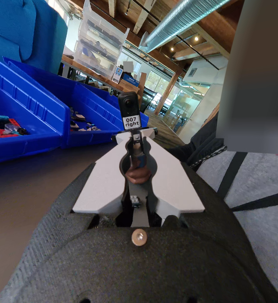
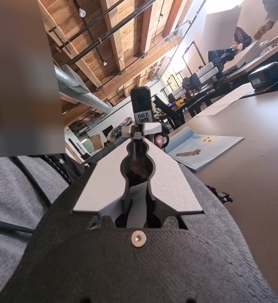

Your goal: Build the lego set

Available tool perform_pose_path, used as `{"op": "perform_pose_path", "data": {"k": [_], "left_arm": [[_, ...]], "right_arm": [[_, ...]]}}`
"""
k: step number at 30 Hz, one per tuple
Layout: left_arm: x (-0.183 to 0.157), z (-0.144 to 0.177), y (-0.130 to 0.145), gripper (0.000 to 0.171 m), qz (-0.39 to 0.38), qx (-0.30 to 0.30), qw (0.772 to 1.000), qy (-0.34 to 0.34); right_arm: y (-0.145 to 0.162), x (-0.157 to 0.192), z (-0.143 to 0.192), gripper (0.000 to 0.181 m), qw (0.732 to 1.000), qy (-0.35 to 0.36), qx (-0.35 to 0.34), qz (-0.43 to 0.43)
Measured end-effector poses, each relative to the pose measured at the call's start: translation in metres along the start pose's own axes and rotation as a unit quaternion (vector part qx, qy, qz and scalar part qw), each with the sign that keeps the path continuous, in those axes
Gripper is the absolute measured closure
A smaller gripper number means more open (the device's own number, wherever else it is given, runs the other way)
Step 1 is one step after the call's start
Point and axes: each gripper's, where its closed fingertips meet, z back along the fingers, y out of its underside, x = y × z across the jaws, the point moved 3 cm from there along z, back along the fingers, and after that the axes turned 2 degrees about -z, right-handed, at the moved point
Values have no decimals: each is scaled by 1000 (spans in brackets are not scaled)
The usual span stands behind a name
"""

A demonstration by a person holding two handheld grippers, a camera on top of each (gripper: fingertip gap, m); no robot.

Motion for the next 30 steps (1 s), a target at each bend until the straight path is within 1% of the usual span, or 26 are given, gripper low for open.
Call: {"op": "perform_pose_path", "data": {"k": [3, 6, 11, 14, 18, 20, 25, 30], "left_arm": [[-6, 5, -5, 158, -69, 21, 997, 12], [-9, 8, -9, 157, -168, 59, 984, 24], [-8, 9, -16, 153, -317, 103, 942, 49], [-7, 7, -16, 151, -375, 144, 913, 68], [-8, 3, -10, 151, -415, 194, 883, 97], [-7, 3, -10, 151, -427, 208, 874, 104], [-6, 2, -6, 153, -443, 237, 856, 120], [-8, 2, -3, 161, -446, 247, 850, 133]], "right_arm": [[0, 1, -1, 170, 1000, -8, -2, -9], [1, 3, -2, 170, 1000, -19, -4, -20], [3, 8, -5, 170, 998, -44, -5, -44], [4, 10, -7, 170, 997, -49, 1, -52], [6, 10, -8, 170, 997, -51, 5, -64], [7, 9, -9, 170, 996, -53, 7, -73], [12, 8, -11, 170, 995, -53, 14, -88], [12, 6, -10, 170, 993, -56, 10, -101]]}}
